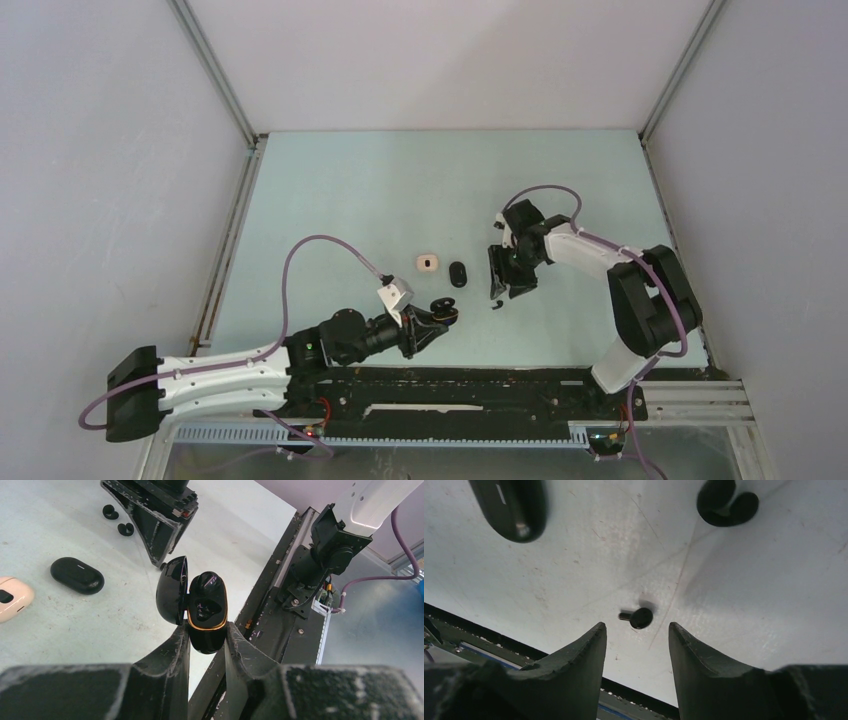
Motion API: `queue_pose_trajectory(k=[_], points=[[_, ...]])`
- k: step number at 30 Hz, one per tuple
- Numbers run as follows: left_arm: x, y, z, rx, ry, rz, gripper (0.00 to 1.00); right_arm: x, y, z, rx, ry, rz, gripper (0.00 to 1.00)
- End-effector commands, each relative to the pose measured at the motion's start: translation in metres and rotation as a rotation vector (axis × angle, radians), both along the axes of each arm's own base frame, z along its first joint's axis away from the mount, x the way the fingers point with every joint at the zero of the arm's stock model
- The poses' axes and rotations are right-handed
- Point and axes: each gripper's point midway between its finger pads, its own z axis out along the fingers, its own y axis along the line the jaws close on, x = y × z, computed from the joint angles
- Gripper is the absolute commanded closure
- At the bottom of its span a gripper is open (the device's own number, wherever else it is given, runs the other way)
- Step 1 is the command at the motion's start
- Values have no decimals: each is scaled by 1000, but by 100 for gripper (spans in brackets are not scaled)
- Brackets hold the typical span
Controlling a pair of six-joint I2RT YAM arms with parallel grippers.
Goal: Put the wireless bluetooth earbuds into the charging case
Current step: Pick up the earbud from the center of the board.
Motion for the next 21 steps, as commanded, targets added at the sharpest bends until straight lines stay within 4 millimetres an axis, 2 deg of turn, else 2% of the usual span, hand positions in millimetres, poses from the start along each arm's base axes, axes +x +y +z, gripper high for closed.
queue_pose_trajectory(k=[1,4,9,21], points=[[-2,-7,31,-76,-25,-17,100,17,13,4,-3,-42,-13,49],[-4,-6,33,-83,-26,-21,100,20,12,1,-30,-47,-13,50],[-9,-2,48,-125,-67,-31,100,27,4,-4,-118,-96,1,54],[-10,5,56,-128,-102,-34,100,19,3,-13,-178,-105,102,56]])
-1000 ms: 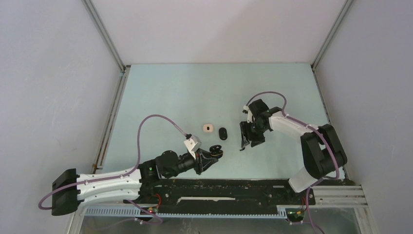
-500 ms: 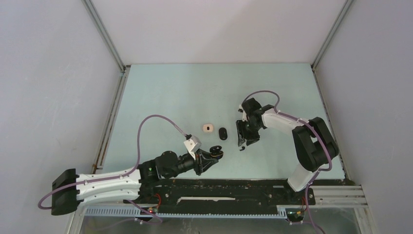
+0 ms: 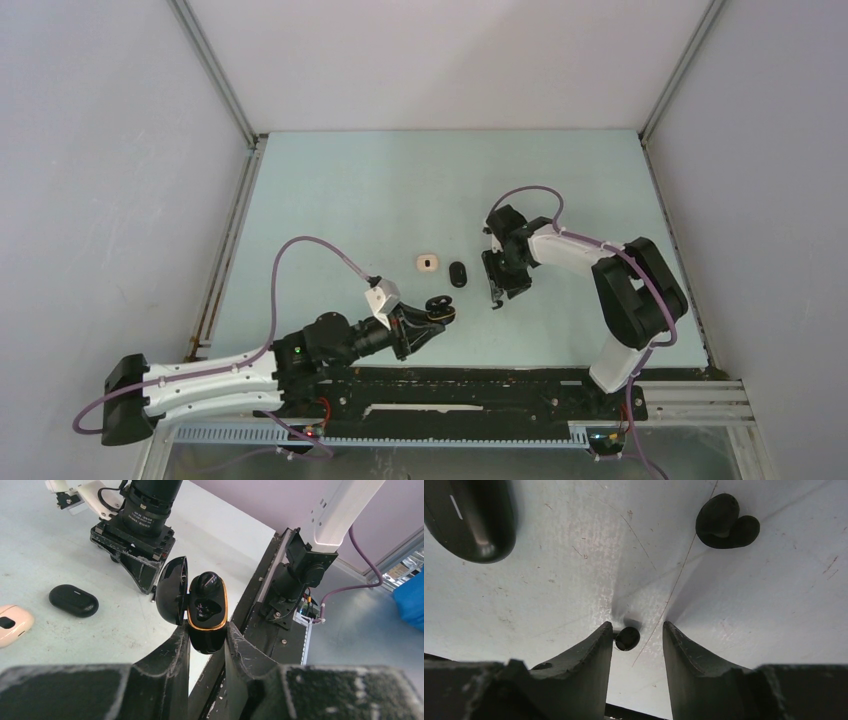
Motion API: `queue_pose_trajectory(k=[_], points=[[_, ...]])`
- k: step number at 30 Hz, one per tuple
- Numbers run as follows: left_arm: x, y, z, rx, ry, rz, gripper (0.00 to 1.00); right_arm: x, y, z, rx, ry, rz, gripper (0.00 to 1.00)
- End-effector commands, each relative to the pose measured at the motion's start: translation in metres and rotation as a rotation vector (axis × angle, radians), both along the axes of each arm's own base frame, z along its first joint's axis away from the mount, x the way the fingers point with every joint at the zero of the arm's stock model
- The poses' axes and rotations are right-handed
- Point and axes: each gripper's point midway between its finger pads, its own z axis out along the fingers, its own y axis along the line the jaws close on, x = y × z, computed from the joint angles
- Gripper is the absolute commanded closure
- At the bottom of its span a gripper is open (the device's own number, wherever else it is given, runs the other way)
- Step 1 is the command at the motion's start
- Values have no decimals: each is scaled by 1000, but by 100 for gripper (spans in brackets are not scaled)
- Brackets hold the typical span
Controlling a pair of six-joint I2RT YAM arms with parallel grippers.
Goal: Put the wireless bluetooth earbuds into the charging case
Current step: Pick up the earbud from the center of the board.
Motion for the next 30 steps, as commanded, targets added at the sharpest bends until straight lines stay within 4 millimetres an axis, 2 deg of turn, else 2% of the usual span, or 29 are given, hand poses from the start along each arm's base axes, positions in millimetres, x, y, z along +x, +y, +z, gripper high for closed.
queue_pose_trajectory(k=[1,15,19,30], points=[[0,-2,22,-26,-45,-6,100,10,1,5,-30,-47,52,56],[-4,-12,14,21,-39,-48,100,0,-10,12,-80,-56,214,59],[-4,-13,14,19,-40,-52,100,1,-7,16,-66,-76,242,63],[-7,-11,12,7,-26,-54,100,2,-6,10,-90,-78,261,62]])
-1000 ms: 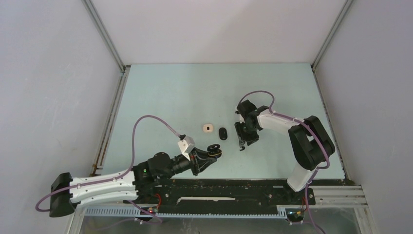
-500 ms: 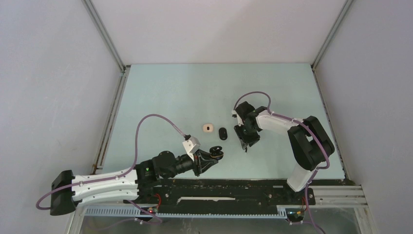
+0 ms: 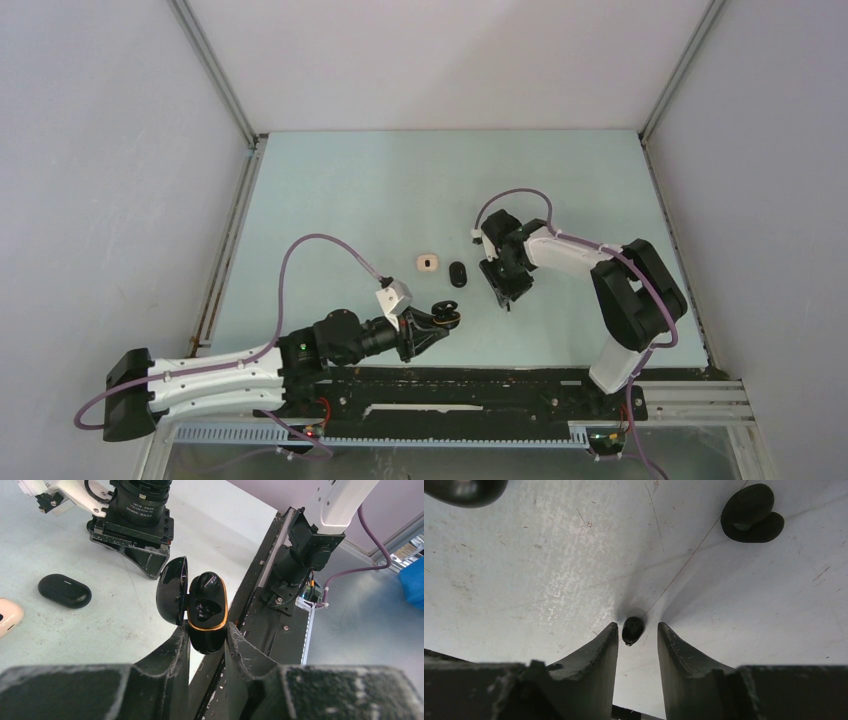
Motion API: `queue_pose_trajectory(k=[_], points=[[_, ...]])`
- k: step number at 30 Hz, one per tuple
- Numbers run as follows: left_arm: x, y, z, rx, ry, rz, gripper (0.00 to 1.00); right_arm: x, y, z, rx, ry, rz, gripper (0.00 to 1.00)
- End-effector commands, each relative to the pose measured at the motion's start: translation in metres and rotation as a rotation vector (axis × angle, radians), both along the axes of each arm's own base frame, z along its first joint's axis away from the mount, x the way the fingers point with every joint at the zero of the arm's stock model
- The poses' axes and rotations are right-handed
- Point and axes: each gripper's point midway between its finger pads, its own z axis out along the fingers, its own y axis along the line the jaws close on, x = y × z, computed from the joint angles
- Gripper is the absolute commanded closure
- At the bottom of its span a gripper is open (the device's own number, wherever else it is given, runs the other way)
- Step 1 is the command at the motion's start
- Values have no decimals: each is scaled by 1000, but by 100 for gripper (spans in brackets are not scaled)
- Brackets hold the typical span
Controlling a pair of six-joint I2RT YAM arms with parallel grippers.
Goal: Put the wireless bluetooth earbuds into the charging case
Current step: Pick up the earbud from the center of the board.
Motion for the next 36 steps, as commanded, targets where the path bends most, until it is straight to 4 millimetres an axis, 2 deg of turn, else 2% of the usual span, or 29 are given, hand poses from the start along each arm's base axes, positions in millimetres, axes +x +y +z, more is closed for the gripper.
queue_pose_trajectory(k=[1,9,23,36], points=[[-3,-3,26,-75,-36,-16,100,14,5,12,-2,-58,4,61],[-3,-4,24,-69,-34,-16,100,17,7,13,-20,-45,-33,57],[-2,2,23,-72,-47,-2,100,5,9,7,-72,-12,0,61],[-3,6,18,-78,-37,3,100,14,5,-2,-126,-32,-36,63]])
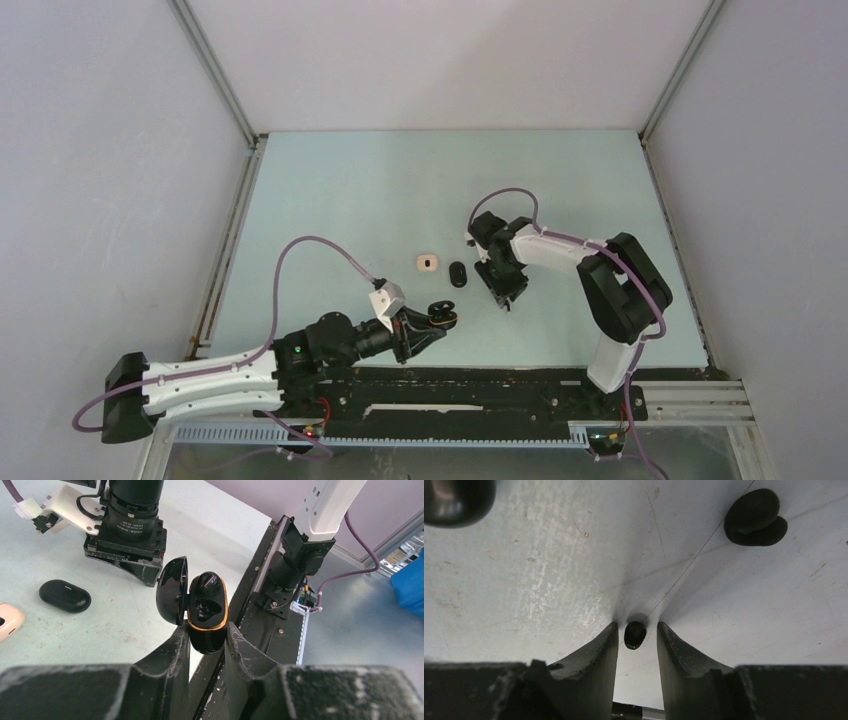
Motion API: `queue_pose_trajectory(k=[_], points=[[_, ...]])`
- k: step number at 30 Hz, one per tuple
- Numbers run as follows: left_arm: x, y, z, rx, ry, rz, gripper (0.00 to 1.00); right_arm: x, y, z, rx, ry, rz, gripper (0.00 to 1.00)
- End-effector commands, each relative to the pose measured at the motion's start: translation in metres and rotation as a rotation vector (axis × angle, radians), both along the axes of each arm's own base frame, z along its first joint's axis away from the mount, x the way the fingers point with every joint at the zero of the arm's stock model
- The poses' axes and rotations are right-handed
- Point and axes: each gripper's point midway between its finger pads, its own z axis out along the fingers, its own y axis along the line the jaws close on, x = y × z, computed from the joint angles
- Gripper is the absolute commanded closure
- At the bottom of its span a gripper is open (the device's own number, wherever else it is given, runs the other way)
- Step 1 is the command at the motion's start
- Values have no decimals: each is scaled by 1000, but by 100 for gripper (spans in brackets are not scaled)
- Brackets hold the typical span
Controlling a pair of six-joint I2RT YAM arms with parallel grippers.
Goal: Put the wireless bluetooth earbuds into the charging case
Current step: Pick up the earbud from the center of the board.
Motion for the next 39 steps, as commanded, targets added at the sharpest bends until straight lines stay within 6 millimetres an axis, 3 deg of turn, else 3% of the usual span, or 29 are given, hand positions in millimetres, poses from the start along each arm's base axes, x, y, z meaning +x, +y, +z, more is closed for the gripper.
queue_pose_trajectory(k=[1,27,39], points=[[0,1,10,-40,-24,4,100,16,5,1,-17,-41,-22,63],[-1,-1,5,-34,-19,-4,100,4,10,1,0,5,-17,67],[-1,-3,5,-28,-30,-13,100,2,8,-1,-4,11,-9,74]])
